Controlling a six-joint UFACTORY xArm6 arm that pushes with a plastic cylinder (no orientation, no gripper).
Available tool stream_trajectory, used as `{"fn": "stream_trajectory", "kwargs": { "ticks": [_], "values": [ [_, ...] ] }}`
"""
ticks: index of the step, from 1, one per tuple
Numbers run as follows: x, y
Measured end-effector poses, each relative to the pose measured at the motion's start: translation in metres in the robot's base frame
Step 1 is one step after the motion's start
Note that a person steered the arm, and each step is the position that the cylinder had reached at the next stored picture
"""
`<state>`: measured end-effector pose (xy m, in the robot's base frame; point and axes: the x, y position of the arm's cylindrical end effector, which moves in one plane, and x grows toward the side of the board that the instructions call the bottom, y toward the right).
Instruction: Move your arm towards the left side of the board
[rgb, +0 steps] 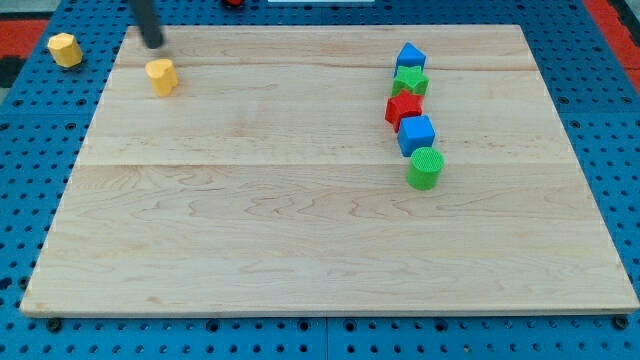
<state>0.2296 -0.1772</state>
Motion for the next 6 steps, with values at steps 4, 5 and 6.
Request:
{"fn": "stream_trajectory", "kwargs": {
  "ticks": [4,5,6],
  "values": [
    [0.136,0.046],
    [0.113,-0.001],
    [0.110,-0.016]
  ]
}}
